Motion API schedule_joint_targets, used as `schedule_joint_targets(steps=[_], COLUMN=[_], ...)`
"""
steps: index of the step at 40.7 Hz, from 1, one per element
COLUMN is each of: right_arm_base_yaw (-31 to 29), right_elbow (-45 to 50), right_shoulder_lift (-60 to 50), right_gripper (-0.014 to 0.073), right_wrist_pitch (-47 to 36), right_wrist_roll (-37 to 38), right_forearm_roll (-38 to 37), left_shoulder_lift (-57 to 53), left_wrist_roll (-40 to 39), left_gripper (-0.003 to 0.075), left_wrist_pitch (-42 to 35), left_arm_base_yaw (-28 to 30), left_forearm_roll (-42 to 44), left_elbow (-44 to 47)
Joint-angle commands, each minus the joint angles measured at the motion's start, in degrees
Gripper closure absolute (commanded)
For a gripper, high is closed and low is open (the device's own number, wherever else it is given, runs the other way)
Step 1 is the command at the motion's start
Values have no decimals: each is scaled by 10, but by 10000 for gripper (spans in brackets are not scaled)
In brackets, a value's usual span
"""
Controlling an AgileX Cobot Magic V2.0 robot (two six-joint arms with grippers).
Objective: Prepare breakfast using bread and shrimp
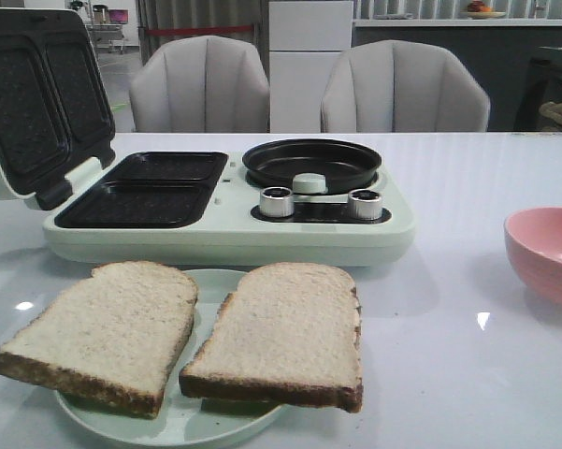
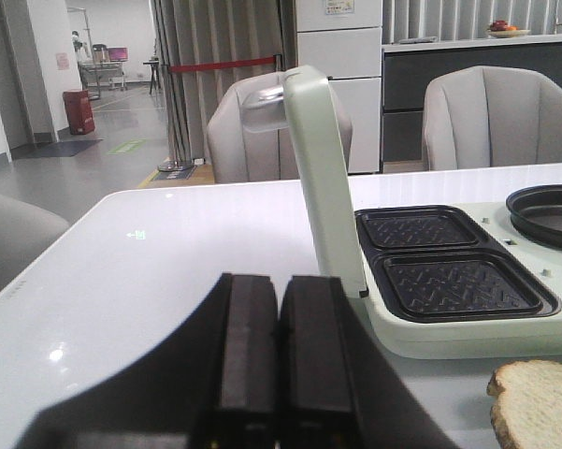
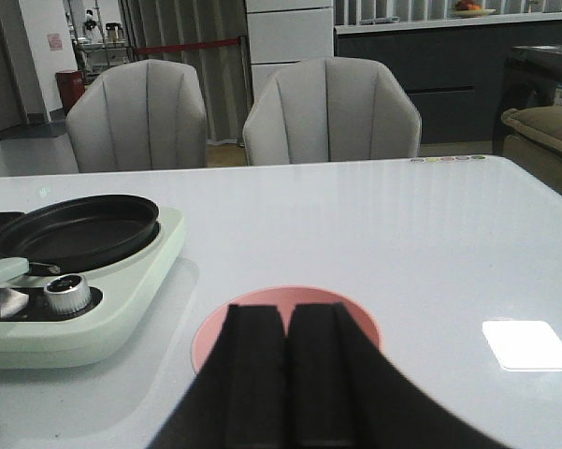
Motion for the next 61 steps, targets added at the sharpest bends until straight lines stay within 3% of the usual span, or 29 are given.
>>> schedule_joint_targets(steps=[1,37,47,61], right_arm_base_yaw=[1,1,1,1], right_elbow=[-11,-37,-191,-378], right_shoulder_lift=[-11,-11,5,151], right_gripper=[553,553,553,553], right_wrist_pitch=[-54,-41,57,227], right_wrist_roll=[-3,-4,-4,-4], right_forearm_roll=[0,0,-6,-10], left_shoulder_lift=[-9,-9,-1,136], left_wrist_roll=[-3,-3,-3,-3], left_gripper=[619,619,619,619], left_wrist_pitch=[-51,-75,-52,180], left_arm_base_yaw=[-5,-5,-5,-5], left_forearm_roll=[-3,-7,-16,-18], left_elbow=[17,6,-129,-377])
